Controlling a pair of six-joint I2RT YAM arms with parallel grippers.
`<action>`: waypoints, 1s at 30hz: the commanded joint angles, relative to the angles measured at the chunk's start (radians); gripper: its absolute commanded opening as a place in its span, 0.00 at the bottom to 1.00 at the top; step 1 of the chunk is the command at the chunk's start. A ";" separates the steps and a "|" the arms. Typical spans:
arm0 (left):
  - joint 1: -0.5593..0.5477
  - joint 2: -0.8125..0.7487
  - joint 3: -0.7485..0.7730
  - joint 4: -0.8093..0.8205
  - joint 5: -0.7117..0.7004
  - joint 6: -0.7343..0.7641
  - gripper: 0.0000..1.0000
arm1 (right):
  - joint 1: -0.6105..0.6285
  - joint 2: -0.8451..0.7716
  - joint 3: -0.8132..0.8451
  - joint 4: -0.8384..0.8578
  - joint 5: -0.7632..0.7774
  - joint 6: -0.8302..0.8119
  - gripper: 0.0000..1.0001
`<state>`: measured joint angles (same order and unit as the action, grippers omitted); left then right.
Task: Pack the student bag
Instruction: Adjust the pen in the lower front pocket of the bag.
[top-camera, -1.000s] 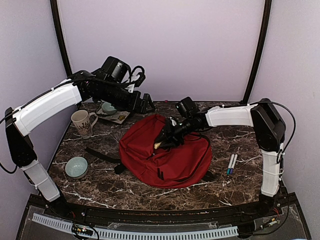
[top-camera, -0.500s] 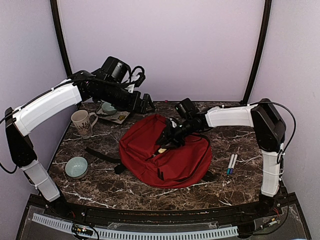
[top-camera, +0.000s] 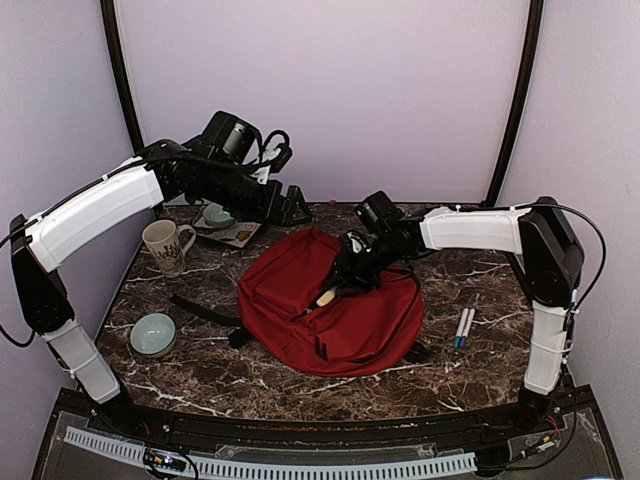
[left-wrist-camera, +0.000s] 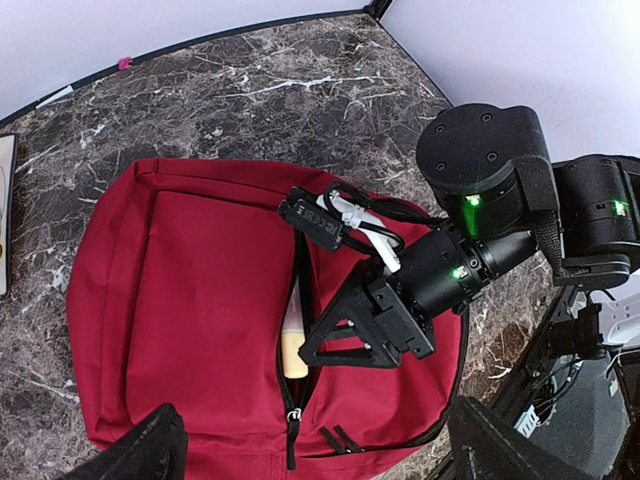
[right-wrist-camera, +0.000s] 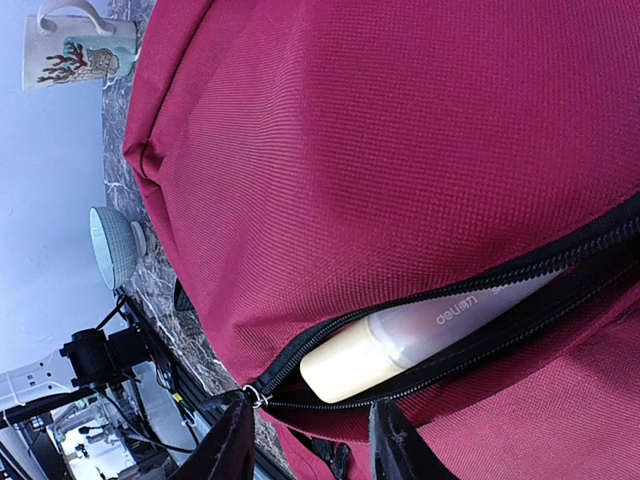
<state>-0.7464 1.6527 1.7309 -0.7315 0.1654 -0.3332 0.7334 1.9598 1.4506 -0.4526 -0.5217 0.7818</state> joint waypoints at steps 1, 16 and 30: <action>-0.005 0.001 0.035 0.003 0.020 -0.007 0.93 | 0.009 0.020 0.008 0.031 0.019 -0.007 0.40; -0.005 -0.034 0.000 -0.008 -0.002 -0.007 0.93 | 0.017 0.119 0.033 0.114 -0.001 0.010 0.40; -0.005 -0.051 -0.010 -0.016 -0.015 -0.001 0.93 | 0.012 0.143 0.060 0.255 -0.015 0.033 0.37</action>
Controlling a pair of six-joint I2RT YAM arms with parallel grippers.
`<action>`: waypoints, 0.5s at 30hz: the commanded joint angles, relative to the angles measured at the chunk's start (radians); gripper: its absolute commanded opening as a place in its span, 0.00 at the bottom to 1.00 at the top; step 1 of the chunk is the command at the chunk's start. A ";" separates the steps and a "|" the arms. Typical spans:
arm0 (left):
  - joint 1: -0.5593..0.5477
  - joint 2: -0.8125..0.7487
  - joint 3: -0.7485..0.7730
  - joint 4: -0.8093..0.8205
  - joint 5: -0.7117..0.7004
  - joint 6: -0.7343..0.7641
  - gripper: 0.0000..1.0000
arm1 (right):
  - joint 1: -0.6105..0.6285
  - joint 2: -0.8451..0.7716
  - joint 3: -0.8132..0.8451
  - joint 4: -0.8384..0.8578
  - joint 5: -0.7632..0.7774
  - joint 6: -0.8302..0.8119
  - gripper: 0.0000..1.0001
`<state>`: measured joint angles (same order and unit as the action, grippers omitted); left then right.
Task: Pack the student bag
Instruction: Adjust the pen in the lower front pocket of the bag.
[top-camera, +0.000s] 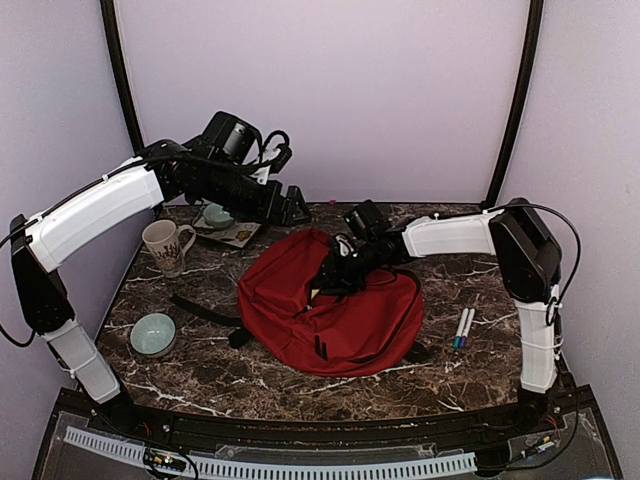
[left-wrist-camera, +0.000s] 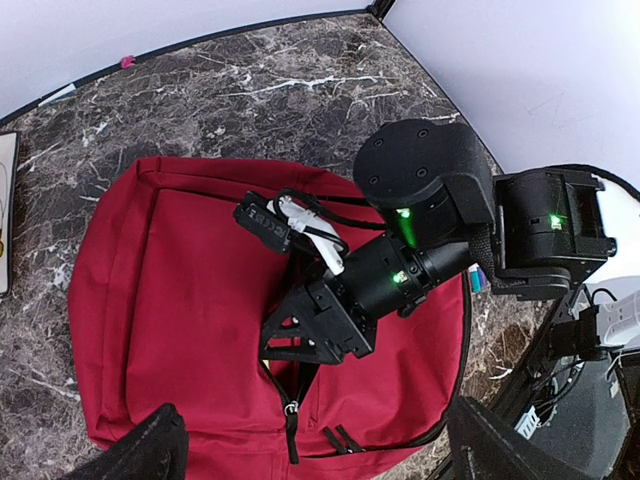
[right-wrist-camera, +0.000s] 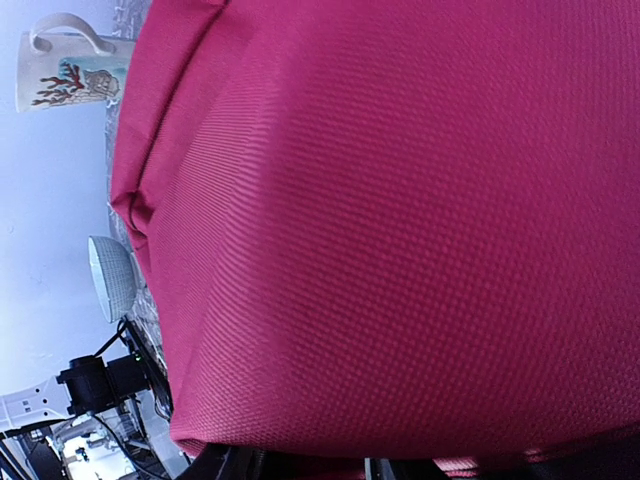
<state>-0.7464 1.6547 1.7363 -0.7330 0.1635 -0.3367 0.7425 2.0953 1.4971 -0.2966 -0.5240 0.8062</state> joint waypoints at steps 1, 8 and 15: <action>-0.004 -0.056 -0.018 -0.016 -0.017 0.003 0.93 | 0.003 -0.003 0.004 0.107 -0.016 0.008 0.37; -0.004 -0.085 -0.067 -0.002 -0.021 -0.004 0.93 | 0.003 -0.154 -0.193 0.338 -0.048 0.045 0.37; -0.004 -0.077 -0.072 0.026 -0.003 -0.012 0.93 | 0.003 -0.242 -0.311 0.389 -0.013 0.060 0.37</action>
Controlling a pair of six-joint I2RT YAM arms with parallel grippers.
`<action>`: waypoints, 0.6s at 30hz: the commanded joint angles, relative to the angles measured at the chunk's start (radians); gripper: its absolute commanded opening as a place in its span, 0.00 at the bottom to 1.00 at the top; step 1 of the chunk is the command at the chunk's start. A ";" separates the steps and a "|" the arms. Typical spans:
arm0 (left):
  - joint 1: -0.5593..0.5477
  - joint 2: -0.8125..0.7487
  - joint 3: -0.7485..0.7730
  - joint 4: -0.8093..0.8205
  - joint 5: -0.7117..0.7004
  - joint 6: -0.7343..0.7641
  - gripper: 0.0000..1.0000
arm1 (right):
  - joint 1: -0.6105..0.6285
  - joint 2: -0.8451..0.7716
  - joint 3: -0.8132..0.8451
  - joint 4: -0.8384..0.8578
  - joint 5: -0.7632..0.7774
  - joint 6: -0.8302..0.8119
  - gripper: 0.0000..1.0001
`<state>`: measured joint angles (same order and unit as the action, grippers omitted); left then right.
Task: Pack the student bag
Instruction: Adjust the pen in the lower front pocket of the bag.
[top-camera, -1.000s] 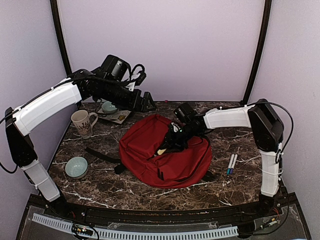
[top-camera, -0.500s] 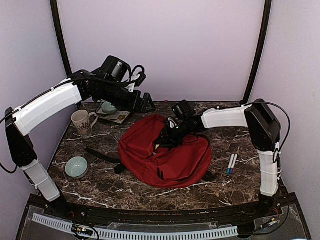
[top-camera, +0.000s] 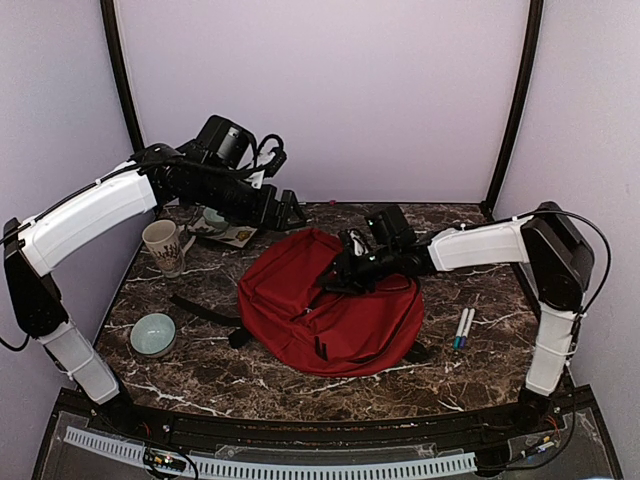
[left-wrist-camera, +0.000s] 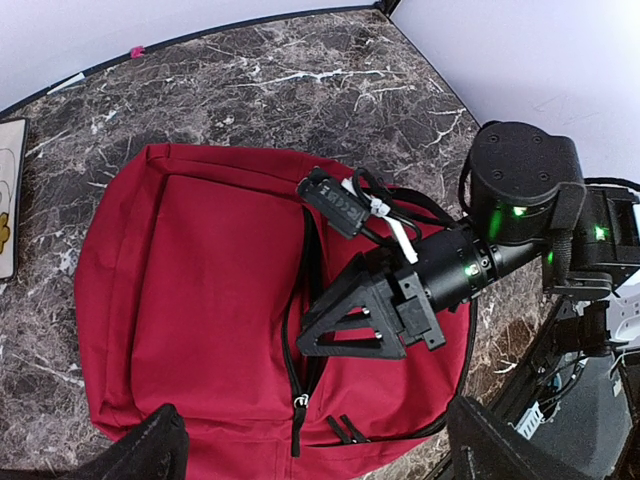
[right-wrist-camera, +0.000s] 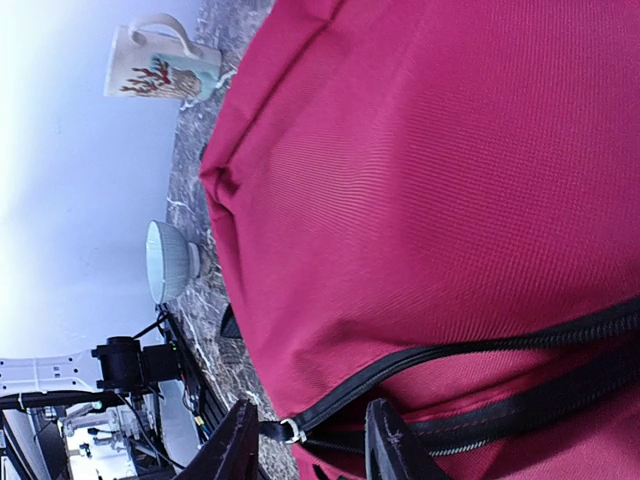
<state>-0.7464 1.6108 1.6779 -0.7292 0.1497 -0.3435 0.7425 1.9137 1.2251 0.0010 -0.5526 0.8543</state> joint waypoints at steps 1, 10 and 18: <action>-0.004 -0.032 -0.012 0.024 0.012 -0.007 0.92 | 0.003 -0.072 -0.044 0.087 0.020 0.008 0.37; -0.004 -0.034 -0.020 0.037 0.016 -0.012 0.92 | 0.000 -0.188 0.016 -0.185 0.198 -0.082 0.37; -0.004 -0.059 -0.060 0.057 0.009 -0.016 0.92 | -0.015 -0.373 0.038 -0.679 0.742 -0.135 0.40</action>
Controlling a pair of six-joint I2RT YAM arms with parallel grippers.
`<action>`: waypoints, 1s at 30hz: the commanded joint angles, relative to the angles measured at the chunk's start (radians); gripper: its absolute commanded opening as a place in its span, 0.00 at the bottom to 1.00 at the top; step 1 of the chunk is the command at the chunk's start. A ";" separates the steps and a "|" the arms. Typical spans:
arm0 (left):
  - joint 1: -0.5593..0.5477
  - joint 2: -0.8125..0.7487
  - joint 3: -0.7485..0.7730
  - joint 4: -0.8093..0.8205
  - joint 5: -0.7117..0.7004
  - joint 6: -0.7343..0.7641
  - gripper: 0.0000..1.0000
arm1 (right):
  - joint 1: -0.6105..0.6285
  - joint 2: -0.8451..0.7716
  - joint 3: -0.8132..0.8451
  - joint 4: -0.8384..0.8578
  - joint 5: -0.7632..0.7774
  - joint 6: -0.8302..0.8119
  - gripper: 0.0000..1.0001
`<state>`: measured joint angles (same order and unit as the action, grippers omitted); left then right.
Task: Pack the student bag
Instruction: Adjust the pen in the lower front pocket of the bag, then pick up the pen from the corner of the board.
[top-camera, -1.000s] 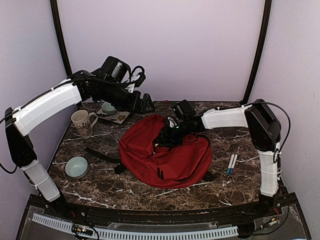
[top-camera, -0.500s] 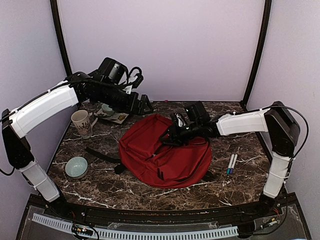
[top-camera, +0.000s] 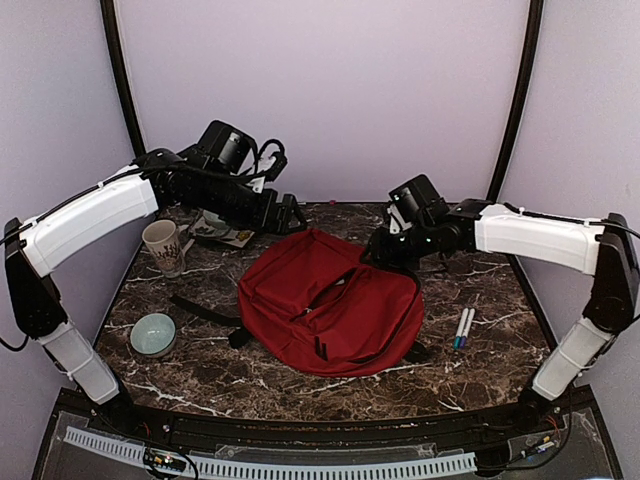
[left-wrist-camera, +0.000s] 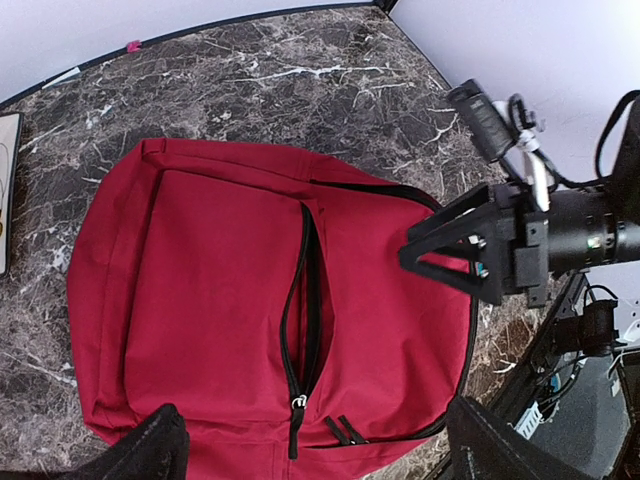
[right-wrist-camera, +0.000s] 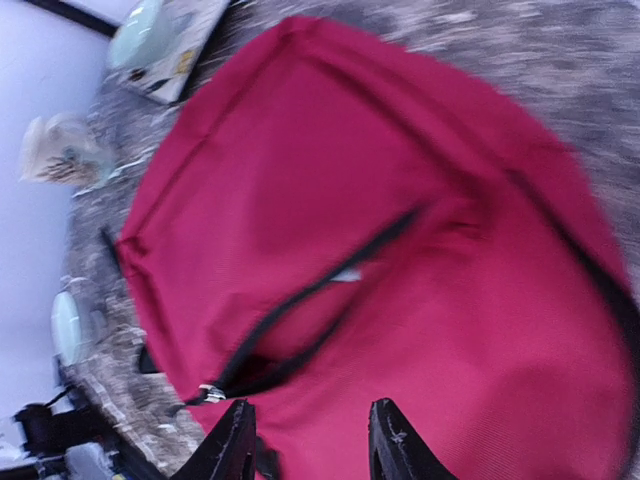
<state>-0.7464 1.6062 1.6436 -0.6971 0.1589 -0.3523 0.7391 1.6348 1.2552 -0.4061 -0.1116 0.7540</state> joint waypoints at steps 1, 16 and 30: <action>-0.004 -0.055 -0.028 0.027 0.002 -0.008 0.92 | -0.016 -0.115 -0.001 -0.317 0.342 -0.026 0.40; -0.004 0.012 -0.005 0.097 0.073 -0.027 0.92 | -0.244 -0.461 -0.337 -0.588 0.425 0.174 0.39; -0.005 0.006 -0.003 0.083 0.064 -0.039 0.92 | -0.394 -0.354 -0.528 -0.325 0.168 0.098 0.37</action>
<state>-0.7464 1.6264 1.6272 -0.6147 0.2241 -0.3859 0.3649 1.2362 0.7280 -0.8398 0.1154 0.8925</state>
